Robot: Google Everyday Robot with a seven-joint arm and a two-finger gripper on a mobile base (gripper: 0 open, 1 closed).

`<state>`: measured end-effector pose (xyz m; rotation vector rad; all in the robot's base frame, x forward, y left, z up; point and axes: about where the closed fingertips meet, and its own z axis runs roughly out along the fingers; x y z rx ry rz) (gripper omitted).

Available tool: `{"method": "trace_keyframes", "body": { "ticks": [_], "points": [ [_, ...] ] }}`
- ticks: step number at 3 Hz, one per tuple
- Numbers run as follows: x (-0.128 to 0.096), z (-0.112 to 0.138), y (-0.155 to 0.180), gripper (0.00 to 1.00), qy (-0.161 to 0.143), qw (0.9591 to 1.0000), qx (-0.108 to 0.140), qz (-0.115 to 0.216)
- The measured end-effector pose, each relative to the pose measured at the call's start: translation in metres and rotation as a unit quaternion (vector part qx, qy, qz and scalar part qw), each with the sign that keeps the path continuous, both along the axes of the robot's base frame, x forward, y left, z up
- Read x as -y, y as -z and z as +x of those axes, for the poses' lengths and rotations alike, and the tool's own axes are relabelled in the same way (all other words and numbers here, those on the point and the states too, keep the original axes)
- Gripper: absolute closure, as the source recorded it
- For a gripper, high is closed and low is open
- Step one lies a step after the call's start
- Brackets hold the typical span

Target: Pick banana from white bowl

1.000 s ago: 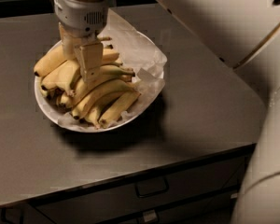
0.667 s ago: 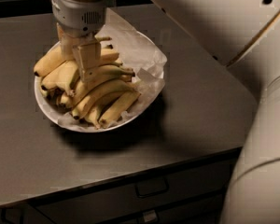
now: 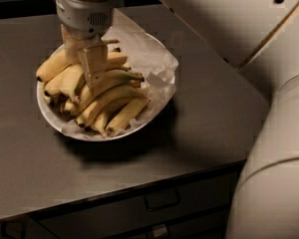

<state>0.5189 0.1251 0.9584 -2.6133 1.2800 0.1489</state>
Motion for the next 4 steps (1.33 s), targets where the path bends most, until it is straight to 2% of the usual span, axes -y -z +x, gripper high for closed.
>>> {"method": "trace_keyframes", "body": {
  "ticks": [2,4],
  "points": [
    [0.0049,-0.0047,0.0025,0.45,0.004,1.0,-0.005,-0.002],
    [0.0055,-0.0057,0.0019,0.86,0.004,1.0,-0.004,-0.003]
  ]
}}
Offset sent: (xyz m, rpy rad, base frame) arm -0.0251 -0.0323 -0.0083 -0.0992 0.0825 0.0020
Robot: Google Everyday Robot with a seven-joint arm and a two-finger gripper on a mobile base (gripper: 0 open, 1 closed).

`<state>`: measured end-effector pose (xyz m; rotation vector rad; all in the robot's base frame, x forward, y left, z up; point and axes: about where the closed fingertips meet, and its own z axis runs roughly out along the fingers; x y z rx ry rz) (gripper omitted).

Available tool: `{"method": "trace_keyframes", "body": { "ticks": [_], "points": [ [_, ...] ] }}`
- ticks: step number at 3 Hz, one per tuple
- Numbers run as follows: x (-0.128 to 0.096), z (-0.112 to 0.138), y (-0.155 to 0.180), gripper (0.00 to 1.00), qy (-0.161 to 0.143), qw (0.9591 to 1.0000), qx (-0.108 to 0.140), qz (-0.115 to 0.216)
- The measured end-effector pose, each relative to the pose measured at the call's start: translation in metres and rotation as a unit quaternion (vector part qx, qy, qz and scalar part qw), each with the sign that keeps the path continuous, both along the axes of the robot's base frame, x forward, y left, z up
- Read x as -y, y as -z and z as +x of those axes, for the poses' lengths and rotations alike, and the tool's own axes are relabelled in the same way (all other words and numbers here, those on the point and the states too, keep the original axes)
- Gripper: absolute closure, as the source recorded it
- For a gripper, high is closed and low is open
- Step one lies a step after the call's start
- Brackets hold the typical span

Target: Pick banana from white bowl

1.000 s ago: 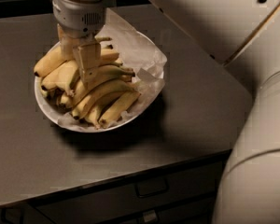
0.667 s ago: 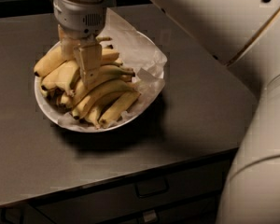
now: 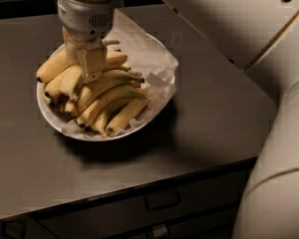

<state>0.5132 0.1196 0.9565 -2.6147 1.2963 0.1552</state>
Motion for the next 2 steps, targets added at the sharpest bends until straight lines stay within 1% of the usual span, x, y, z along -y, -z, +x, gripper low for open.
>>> {"method": "trace_keyframes", "body": {
  "ticks": [1,2],
  "points": [
    [0.0,0.0,0.0,1.0,0.0,1.0,0.0,0.0],
    [-0.0061,-0.0026,-0.0083,1.0,0.011,0.9994,0.025,0.022]
  ]
}}
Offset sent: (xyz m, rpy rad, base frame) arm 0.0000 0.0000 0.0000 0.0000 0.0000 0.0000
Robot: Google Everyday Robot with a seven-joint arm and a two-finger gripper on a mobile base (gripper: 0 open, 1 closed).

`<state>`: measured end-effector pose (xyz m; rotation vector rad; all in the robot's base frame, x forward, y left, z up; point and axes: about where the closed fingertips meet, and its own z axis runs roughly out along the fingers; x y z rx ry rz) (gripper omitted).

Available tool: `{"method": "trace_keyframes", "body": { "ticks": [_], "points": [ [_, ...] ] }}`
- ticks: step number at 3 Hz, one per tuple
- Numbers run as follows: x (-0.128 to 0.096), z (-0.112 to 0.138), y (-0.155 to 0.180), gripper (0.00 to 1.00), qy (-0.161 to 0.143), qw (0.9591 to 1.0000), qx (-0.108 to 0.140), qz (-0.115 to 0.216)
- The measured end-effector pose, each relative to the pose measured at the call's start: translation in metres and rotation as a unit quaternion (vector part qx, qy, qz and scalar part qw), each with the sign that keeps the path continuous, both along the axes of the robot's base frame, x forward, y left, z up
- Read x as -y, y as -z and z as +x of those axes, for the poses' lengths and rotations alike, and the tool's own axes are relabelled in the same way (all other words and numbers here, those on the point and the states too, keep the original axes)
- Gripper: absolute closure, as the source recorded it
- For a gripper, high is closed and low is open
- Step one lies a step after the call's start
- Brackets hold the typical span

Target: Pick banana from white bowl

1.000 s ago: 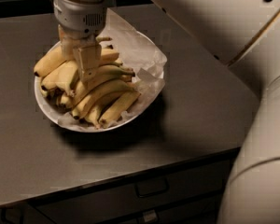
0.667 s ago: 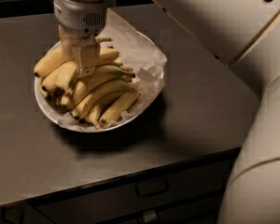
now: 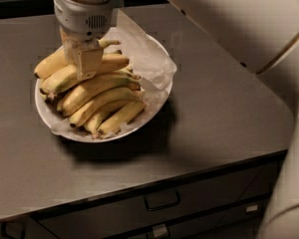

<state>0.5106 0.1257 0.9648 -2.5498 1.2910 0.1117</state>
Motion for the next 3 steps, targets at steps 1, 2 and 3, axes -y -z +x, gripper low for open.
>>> {"method": "trace_keyframes", "body": {
  "ticks": [1,2,3],
  "points": [
    [0.0,-0.004,-0.007,1.0,0.006,0.9999,0.01,0.009],
    [-0.001,-0.019,-0.028,1.0,0.011,0.9993,0.034,0.004],
    [-0.009,-0.031,-0.058,1.0,0.011,0.9972,0.073,0.008]
  ]
}}
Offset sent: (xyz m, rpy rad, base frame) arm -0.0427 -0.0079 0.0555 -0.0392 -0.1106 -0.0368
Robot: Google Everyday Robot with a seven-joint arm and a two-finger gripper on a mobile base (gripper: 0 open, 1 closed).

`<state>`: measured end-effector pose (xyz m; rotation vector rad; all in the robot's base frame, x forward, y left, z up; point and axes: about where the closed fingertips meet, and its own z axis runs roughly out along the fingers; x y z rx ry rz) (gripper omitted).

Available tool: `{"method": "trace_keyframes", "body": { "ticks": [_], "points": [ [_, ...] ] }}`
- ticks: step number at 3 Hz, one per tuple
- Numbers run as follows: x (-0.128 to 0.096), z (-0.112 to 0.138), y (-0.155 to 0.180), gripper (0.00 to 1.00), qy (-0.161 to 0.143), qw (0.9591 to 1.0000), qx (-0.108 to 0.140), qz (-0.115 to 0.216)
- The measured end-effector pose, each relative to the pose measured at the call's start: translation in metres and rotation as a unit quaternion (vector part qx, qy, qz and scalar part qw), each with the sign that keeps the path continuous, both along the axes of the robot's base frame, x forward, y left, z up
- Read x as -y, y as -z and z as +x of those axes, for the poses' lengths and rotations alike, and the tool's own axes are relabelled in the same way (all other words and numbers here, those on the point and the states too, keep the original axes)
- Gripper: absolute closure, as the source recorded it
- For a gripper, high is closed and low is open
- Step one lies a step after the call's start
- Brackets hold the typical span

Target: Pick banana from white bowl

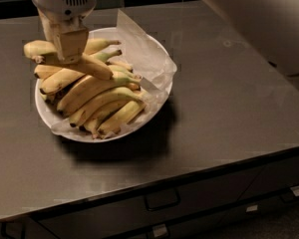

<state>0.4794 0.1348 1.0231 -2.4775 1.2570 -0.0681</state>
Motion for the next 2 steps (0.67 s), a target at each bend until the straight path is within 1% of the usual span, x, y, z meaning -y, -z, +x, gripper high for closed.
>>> {"method": "trace_keyframes", "body": {
  "ticks": [1,2],
  "points": [
    [0.0,0.0,0.0,1.0,0.0,1.0,0.0,0.0],
    [-0.001,0.0,-0.013,1.0,0.005,0.9999,0.015,0.002]
  ]
}}
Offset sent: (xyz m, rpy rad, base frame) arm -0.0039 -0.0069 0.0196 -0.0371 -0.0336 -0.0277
